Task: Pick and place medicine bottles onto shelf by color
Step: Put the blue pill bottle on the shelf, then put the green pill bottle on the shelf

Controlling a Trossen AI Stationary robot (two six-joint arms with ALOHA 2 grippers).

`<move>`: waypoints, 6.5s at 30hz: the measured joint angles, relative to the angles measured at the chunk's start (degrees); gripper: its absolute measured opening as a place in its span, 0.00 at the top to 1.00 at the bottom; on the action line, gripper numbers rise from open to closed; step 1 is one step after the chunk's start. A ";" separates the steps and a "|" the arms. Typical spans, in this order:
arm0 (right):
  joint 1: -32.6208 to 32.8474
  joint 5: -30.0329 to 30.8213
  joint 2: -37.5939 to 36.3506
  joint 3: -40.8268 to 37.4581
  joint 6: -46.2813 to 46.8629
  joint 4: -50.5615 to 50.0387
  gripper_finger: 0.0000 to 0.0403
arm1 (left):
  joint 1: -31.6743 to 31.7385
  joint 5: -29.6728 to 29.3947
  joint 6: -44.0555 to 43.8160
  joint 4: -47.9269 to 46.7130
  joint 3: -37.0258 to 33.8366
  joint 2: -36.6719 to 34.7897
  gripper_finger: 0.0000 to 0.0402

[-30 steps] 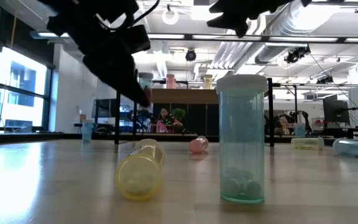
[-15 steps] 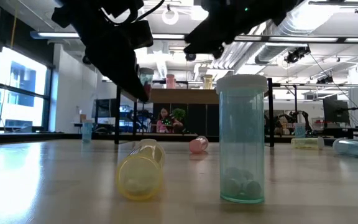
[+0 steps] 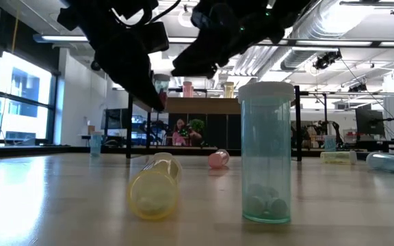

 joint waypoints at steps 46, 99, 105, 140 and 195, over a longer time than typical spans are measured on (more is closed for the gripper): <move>0.73 -0.31 2.41 2.54 -0.28 -2.22 0.74 | 0.78 -1.70 0.03 6.13 0.00 0.00 0.73; -25.95 23.17 -37.73 -20.85 1.39 -5.65 0.74 | 3.01 -1.46 -3.01 6.08 0.00 -0.02 0.48; -29.19 18.45 -36.20 -24.13 2.34 -2.54 0.74 | 3.01 -1.49 -3.00 6.08 0.00 -0.02 0.48; -31.20 18.27 -31.91 -24.19 5.62 -3.81 0.74 | 2.98 -1.51 -3.01 6.03 0.00 -0.02 0.48; -21.23 18.08 -46.21 -24.15 4.07 -9.56 0.60 | 2.85 -1.98 -5.33 -17.71 1.92 -10.52 0.48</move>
